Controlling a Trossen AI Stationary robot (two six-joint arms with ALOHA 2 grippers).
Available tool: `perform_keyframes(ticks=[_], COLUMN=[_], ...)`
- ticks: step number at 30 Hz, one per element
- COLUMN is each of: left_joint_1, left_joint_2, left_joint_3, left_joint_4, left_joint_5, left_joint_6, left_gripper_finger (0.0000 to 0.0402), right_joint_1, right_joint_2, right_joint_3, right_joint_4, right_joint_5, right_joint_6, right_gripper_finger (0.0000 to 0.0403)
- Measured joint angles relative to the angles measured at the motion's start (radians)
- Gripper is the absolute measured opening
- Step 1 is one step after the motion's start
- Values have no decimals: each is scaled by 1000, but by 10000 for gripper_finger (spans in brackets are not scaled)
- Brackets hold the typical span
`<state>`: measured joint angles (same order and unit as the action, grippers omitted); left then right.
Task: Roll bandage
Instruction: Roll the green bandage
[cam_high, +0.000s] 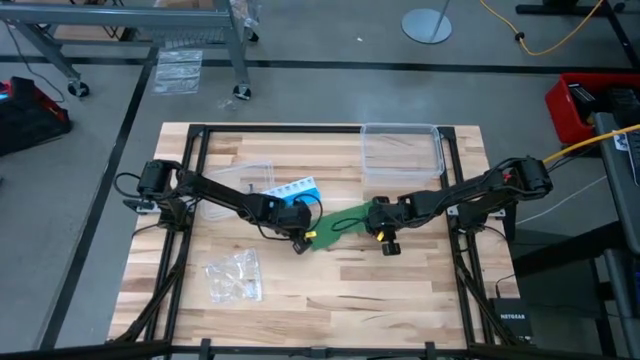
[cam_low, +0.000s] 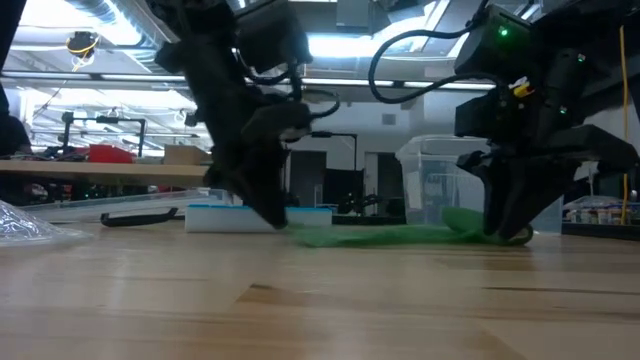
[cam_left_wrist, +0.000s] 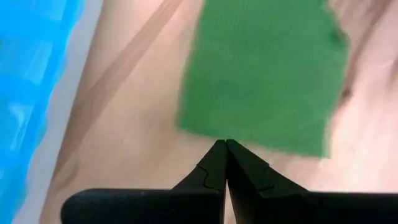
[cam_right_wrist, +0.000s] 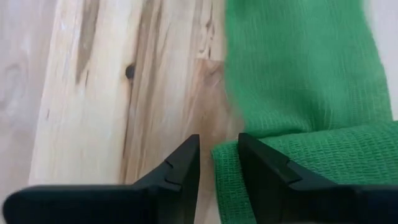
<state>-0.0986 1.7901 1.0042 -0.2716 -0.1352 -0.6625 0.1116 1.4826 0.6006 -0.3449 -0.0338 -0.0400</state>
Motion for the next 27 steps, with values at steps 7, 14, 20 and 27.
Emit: perform_keyframes(ticks=[7,14,20,27], left_joint_1=[0,0,0,-31], left_joint_2=[-2,-2,-2,35], left_joint_3=[1,2,3,3], left_joint_4=[38,170,222,235], left_joint_5=[-2,-13,-33,-33], left_joint_6=[61,93,91,62], left_gripper_finger=[1,1,1,0], right_joint_1=[0,0,0,0], right_joint_2=[0,-1,0,0], right_joint_3=[0,-1,-2,-2], right_joint_4=[-6,7,11,12], right_joint_5=[-6,-11,6,11], right_joint_6=[13,15,66,69], right_gripper_finger=[113,113,113,113])
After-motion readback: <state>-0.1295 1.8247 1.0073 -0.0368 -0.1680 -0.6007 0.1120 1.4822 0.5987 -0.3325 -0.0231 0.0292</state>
